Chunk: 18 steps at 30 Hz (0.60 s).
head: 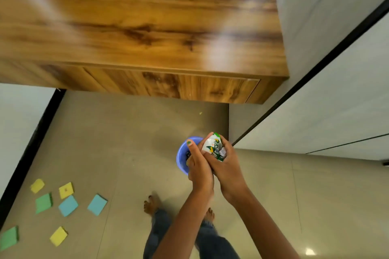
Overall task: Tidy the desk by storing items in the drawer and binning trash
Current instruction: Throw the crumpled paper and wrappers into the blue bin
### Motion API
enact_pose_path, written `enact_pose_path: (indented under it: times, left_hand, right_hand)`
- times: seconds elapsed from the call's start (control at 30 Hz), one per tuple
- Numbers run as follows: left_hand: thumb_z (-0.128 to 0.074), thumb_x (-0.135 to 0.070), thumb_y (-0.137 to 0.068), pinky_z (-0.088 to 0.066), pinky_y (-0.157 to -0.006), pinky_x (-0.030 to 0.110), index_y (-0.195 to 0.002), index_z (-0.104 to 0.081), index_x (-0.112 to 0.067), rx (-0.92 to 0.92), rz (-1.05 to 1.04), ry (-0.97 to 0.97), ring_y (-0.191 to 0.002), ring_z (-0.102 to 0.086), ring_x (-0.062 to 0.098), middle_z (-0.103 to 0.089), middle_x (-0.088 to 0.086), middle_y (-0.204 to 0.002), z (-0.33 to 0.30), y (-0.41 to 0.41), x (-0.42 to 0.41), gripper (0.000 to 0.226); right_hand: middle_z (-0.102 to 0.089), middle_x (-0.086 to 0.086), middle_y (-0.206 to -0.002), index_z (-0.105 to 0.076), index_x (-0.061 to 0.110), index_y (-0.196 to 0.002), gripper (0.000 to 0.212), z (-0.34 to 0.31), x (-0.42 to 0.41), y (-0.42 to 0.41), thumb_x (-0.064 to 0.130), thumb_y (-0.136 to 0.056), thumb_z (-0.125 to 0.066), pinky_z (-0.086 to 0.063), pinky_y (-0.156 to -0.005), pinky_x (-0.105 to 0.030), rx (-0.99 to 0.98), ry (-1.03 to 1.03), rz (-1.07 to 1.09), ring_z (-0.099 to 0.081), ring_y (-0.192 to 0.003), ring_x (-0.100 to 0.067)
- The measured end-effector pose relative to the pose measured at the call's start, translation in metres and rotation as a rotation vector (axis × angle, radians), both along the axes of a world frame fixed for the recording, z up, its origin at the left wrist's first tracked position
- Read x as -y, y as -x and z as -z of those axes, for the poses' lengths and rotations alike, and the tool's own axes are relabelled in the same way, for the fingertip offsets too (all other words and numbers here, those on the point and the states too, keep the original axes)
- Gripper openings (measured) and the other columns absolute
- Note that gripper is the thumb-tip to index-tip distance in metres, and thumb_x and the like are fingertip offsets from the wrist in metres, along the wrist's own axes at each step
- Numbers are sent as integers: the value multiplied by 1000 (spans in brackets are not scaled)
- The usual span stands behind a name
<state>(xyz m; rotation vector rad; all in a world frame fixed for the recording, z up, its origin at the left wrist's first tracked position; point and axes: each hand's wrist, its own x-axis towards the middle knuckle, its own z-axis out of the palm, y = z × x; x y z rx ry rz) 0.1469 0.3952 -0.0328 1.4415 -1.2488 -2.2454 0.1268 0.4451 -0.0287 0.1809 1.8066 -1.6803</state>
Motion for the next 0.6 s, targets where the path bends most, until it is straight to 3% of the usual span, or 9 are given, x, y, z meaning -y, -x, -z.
enact_pose_path:
  times: [0.13,0.3,0.43,0.53,0.6]
  left_hand:
    - [-23,-46,-101,-52,-89,27,-93,-70,-25,112,72,63,-91,-68,13,-72,-2,-92,54,-4,9,52]
    - [-19,-38,-103,-41,-96,17,-126,-58,-21,200,199,87,-113,-55,8,-61,-5,-120,140,-6,20,48]
    - [-23,-42,-102,-37,-105,30,-134,-49,-25,305,193,15,-119,-51,12,-54,-8,-129,213,-14,28,45]
    - [-30,-40,-101,-35,-95,31,-125,-49,-29,410,194,-82,-107,-46,13,-50,-8,-119,260,-24,35,33]
    - [-34,-40,-100,-34,-99,31,-130,-48,-24,474,213,-143,-110,-47,15,-48,-5,-121,290,-31,40,36]
  right_hand:
    - [-70,-5,-98,-59,12,-111,34,54,7,-2,-1,-80,-65,-55,-80,-27,-3,-107,6,-68,-90,-14]
    - [-68,-10,-105,-58,9,-117,42,151,20,4,-6,-78,-61,-54,-84,-34,13,-210,-17,-66,-92,-19]
    - [-66,-8,-107,-54,14,-126,52,228,24,9,-3,-76,-58,-56,-81,-39,66,-292,-37,-64,-94,-22]
    - [-63,1,-102,-53,22,-125,60,279,24,13,10,-67,-58,-56,-80,-50,72,-359,-44,-63,-98,-26]
    - [-61,4,-102,-52,26,-124,62,311,23,17,15,-63,-57,-55,-80,-52,85,-391,-69,-62,-99,-26]
